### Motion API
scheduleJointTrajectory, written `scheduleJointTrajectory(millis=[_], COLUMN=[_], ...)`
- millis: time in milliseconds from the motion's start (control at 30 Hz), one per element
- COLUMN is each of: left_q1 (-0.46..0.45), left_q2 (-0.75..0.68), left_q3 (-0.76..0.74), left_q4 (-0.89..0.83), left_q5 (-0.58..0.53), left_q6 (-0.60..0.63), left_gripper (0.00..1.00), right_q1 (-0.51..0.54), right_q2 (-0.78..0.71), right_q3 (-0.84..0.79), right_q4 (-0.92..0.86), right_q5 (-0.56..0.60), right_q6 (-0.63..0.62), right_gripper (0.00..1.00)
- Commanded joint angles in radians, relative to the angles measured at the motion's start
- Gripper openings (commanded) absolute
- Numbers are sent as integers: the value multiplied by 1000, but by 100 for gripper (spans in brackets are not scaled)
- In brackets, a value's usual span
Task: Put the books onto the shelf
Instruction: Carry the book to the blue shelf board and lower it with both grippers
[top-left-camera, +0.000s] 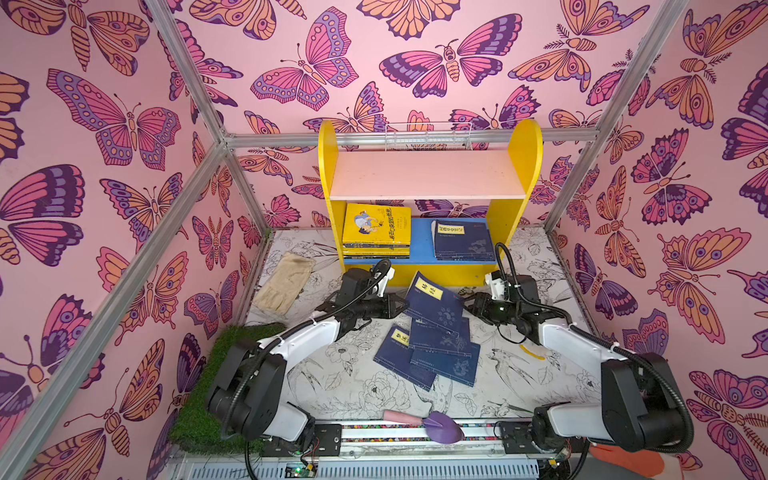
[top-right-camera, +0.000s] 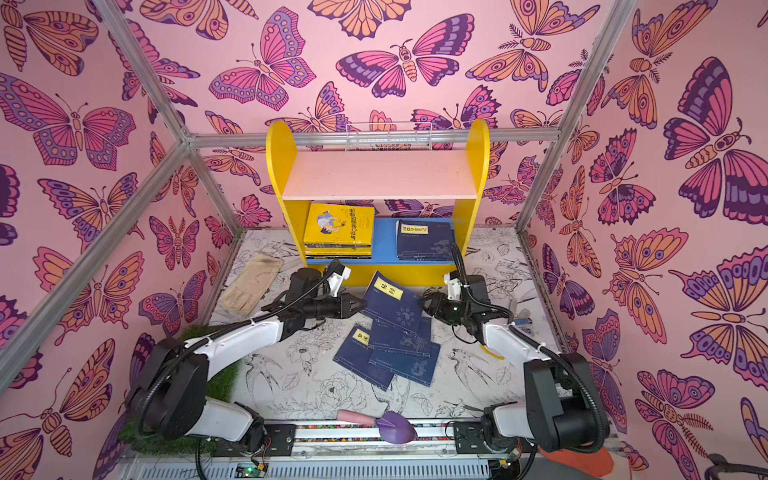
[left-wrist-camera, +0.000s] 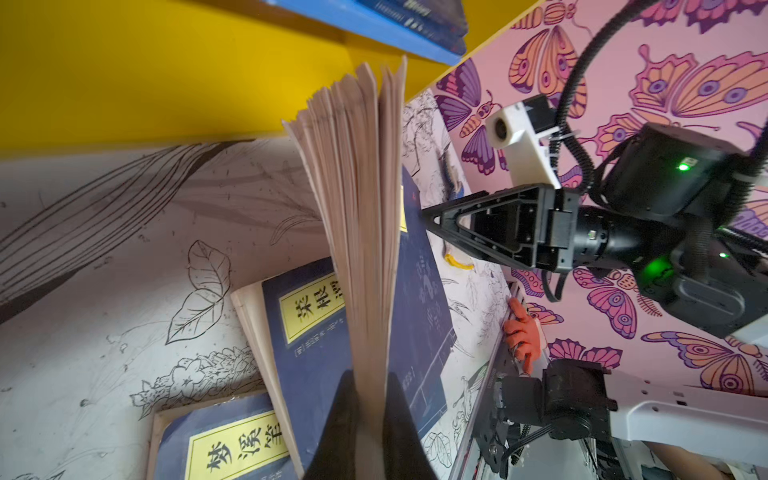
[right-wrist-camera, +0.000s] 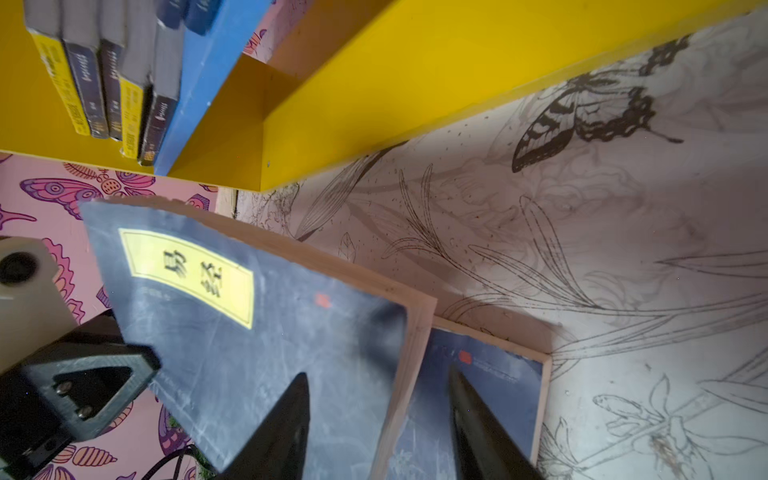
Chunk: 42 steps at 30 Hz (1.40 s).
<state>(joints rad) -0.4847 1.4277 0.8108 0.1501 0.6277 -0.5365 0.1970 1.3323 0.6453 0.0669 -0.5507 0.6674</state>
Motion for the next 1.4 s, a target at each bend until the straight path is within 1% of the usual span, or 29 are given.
scheduleJointTrajectory(millis=[0,167,300,400,567,733,867,933,967,1033,1067,1100,1200,1233,1267,1333,1367], left_q1=[-5,-5,-5,-6,-12,-50,-86,-104,-112,-125,-129,-129,-130,-130,-130,-130,-128], left_q2=[-77,-129,-122,-93,-29,-11,-8,-2,3,13,18,26,39,43,45,43,41], left_q3=[-23,-19,-5,5,14,26,16,13,14,18,18,20,17,17,19,23,24], left_q4=[81,214,321,391,515,534,533,534,534,534,533,534,530,525,515,491,481], left_q5=[5,-33,-97,-137,-142,-166,-221,-243,-249,-259,-263,-263,-264,-264,-264,-267,-269], left_q6=[-18,-93,-164,-213,-287,-285,-278,-278,-278,-280,-285,-293,-309,-312,-315,-315,-313], left_gripper=[0,0,0,0,0,0,0,0,0,0,0,0,0,0,2,32,40], right_q1=[1,3,4,7,24,35,42,45,46,46,45,47,47,47,46,46,46], right_q2=[-40,-82,-119,-141,-159,-140,-119,-112,-113,-122,-133,-146,-181,-187,-192,-194,-193], right_q3=[17,-24,-61,-71,-72,-66,-49,-37,-34,-42,-45,-49,-52,-47,-40,-29,-23], right_q4=[7,117,228,283,332,435,553,569,582,614,619,617,607,595,582,569,576], right_q5=[-7,-147,-241,-285,-275,-242,-204,-168,-144,-99,-47,-18,39,45,46,35,26], right_q6=[-4,46,97,131,165,231,310,336,350,373,379,381,378,374,369,368,369], right_gripper=[57,58,58,58,57,55,52,47,40,21,13,7,0,0,0,0,0])
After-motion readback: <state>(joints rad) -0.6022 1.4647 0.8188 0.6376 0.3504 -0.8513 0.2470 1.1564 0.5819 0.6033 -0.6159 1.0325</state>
